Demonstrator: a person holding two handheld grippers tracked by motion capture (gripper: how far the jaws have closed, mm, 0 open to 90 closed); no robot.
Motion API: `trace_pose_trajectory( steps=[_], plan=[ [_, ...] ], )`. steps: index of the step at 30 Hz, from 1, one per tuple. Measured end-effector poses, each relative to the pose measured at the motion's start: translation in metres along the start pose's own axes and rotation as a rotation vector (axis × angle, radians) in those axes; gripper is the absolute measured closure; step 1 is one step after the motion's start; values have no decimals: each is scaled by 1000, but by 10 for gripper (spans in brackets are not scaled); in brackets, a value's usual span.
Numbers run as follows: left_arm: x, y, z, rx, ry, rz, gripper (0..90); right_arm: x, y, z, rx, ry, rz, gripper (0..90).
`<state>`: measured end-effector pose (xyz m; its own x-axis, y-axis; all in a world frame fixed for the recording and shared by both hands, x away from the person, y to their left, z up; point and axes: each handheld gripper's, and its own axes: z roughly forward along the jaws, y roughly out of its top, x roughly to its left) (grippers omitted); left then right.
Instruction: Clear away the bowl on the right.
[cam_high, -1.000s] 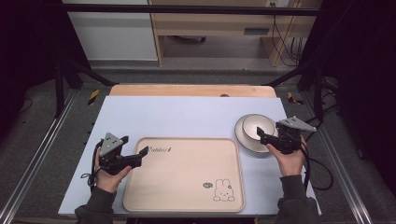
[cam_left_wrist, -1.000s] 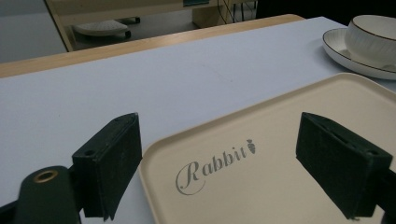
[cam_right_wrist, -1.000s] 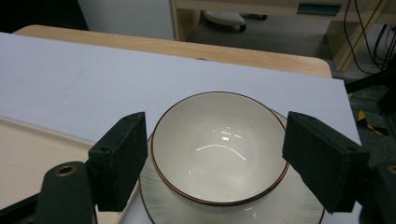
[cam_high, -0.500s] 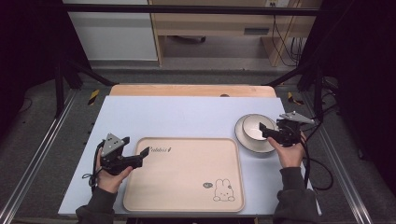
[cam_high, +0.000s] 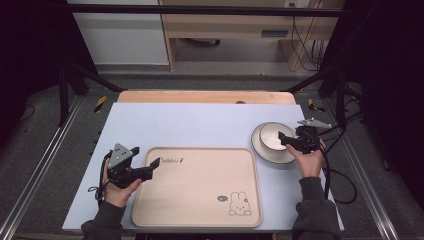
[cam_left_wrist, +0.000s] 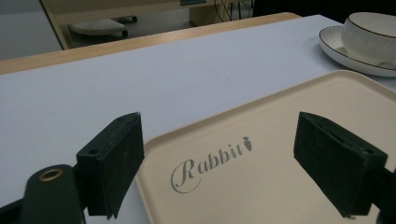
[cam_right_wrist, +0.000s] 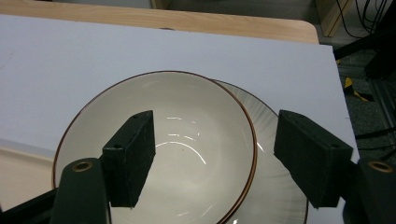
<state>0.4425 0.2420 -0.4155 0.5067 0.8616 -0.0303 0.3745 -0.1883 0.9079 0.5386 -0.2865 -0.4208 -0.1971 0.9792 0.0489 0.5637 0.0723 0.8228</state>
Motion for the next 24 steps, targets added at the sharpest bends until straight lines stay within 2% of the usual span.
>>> trace_pose_trajectory(
  steps=[7, 19, 23, 24],
  plan=[
    [0, -2, 1, 6, -5, 0, 169, -7, -2, 6, 18, -4, 13, 309],
    [1, -4, 3, 14, -3, 2, 176, -10, -7, 20, 83, -11, 39, 343],
    [1, -4, 3, 17, -1, 1, 176, -12, -7, 23, 92, -7, 44, 376],
    [1, -4, 3, 18, -1, 1, 176, -13, -8, 25, 109, -8, 57, 394]
  ],
)
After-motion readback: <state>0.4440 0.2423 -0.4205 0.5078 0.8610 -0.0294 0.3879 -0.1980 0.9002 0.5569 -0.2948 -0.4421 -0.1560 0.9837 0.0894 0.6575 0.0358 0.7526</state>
